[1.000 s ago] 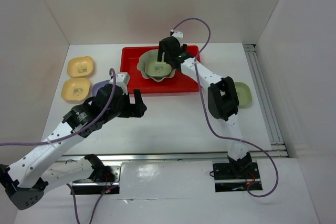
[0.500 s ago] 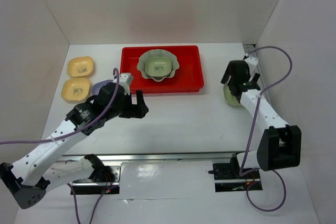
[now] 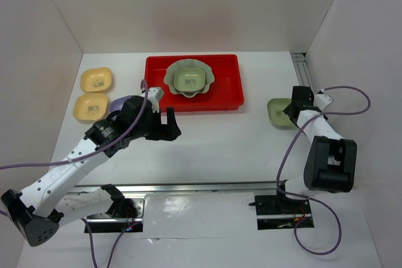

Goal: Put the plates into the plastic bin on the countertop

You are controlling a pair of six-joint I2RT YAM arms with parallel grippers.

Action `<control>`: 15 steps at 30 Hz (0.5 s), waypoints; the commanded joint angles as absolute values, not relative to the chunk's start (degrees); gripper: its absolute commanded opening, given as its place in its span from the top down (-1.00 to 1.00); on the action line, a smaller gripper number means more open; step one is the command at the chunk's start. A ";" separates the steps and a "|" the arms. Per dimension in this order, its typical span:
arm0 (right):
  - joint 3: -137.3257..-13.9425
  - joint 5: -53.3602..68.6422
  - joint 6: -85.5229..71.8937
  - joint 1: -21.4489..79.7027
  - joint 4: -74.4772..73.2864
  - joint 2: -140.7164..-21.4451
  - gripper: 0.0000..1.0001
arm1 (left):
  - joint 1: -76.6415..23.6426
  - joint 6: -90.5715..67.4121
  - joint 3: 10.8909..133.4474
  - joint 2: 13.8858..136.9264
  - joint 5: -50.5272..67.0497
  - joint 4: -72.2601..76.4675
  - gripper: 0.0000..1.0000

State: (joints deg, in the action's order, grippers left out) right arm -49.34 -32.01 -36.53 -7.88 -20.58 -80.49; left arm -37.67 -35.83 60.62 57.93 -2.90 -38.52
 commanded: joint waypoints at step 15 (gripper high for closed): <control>-45.09 -24.17 -38.58 -13.97 -8.62 -94.39 -0.38 | -36.39 -33.66 60.38 56.95 -2.46 -36.56 -1.00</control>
State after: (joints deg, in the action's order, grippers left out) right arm -46.09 -25.06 -37.82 -13.54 -10.72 -92.95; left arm -36.77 -34.65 60.62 57.93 -2.50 -38.50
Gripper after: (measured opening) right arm 0.714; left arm 0.997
